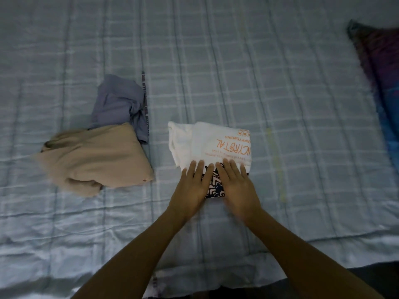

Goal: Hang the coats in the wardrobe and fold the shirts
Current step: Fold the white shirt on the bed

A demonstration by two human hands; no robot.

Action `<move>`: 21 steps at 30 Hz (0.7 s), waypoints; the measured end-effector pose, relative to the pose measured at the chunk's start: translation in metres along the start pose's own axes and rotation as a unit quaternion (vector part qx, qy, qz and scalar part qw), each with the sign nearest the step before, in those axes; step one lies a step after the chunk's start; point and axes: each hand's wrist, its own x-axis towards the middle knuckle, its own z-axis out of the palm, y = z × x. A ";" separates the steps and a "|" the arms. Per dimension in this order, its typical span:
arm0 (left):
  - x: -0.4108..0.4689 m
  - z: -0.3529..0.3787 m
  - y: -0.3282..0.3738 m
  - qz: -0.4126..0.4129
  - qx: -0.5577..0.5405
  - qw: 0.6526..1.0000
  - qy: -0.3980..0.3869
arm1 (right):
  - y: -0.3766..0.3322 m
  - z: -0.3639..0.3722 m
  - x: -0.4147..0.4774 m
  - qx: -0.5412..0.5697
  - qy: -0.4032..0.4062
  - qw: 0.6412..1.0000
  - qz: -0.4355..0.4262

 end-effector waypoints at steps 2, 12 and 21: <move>0.003 -0.024 -0.003 -0.006 0.007 1.000 0.025 | -0.006 -0.024 0.008 0.000 0.016 1.000 0.000; -0.011 -0.182 0.004 -0.062 0.105 0.980 0.155 | -0.035 -0.174 0.035 0.004 0.160 0.981 -0.112; -0.099 -0.360 0.005 -0.168 0.184 0.934 0.256 | -0.131 -0.340 0.039 0.030 0.277 0.922 -0.270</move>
